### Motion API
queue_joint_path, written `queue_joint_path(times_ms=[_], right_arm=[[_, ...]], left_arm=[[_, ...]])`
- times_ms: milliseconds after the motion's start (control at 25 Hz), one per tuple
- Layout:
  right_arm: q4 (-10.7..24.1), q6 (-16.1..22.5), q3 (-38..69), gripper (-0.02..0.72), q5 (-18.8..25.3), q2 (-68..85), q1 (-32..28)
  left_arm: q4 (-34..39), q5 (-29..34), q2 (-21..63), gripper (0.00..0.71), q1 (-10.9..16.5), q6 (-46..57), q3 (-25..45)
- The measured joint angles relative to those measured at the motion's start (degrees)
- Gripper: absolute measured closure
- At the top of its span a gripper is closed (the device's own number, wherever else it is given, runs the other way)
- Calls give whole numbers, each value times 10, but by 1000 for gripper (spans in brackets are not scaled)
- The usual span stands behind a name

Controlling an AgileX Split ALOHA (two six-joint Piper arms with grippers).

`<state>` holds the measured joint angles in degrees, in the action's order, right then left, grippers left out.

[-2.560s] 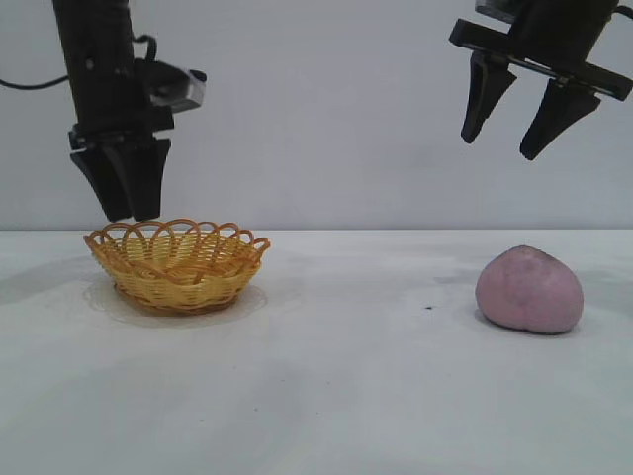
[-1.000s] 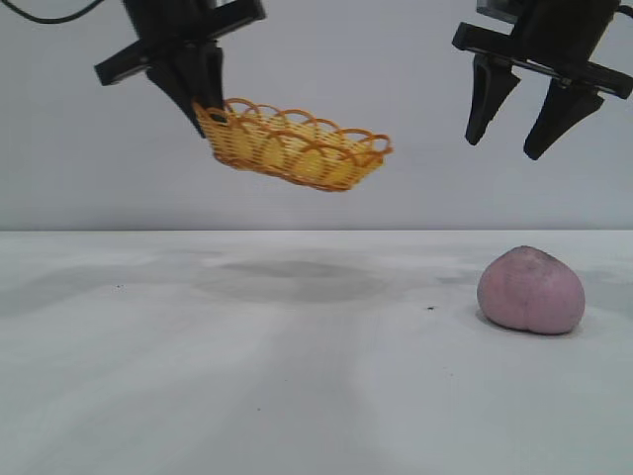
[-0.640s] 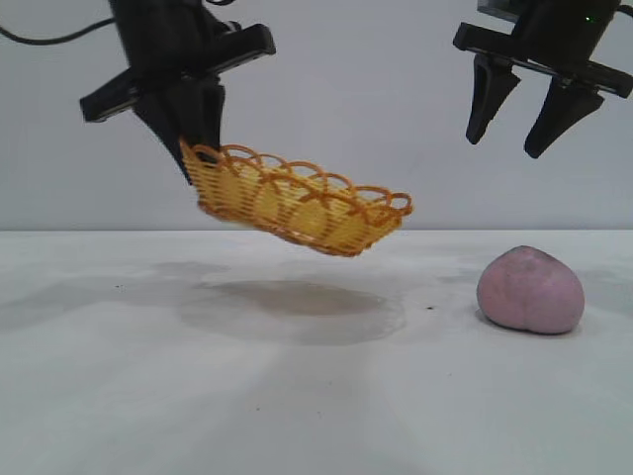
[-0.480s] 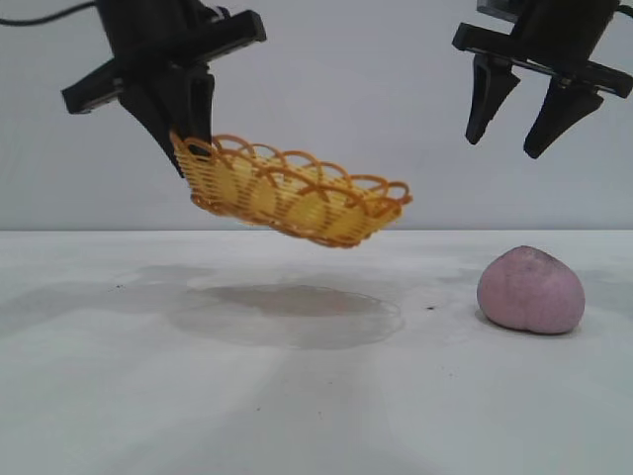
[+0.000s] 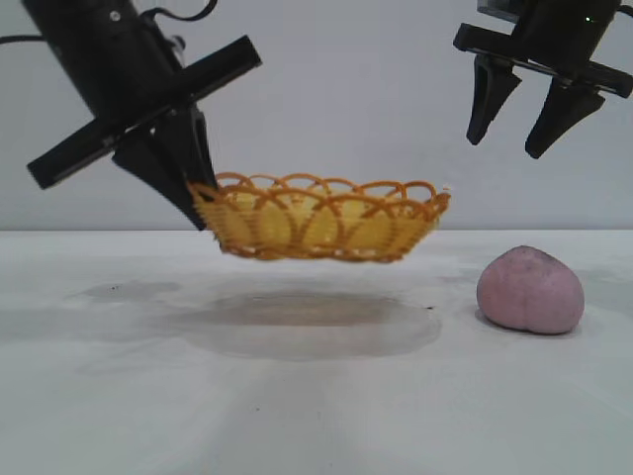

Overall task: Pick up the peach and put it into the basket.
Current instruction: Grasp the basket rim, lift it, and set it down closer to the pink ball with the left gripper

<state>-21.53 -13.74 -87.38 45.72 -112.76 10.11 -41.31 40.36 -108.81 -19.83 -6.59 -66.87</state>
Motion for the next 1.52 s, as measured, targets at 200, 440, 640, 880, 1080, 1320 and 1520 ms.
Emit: queue_joint_path(times_ms=[200, 440, 640, 880, 1080, 1320, 1520], right_arm=[[0, 0, 0, 279, 0, 0, 0], [0, 0, 0, 279, 0, 0, 0], [0, 0, 0, 279, 0, 0, 0], [0, 0, 0, 279, 0, 0, 0], [0, 0, 0, 279, 0, 0, 0], [0, 0, 0, 279, 0, 0, 0], [0, 0, 0, 279, 0, 0, 0]], left_arm=[[-6, -40, 1, 710, 0, -3, 9], [-27, -50, -24, 710, 0, -11, 9], [-60, -63, -31, 710, 0, -13, 9], [-62, -64, -38, 710, 0, -14, 9], [-63, -65, -38, 710, 0, -14, 9], [-70, -66, -38, 556, 0, -14, 9], [-71, -66, -38, 350, 0, -14, 9]])
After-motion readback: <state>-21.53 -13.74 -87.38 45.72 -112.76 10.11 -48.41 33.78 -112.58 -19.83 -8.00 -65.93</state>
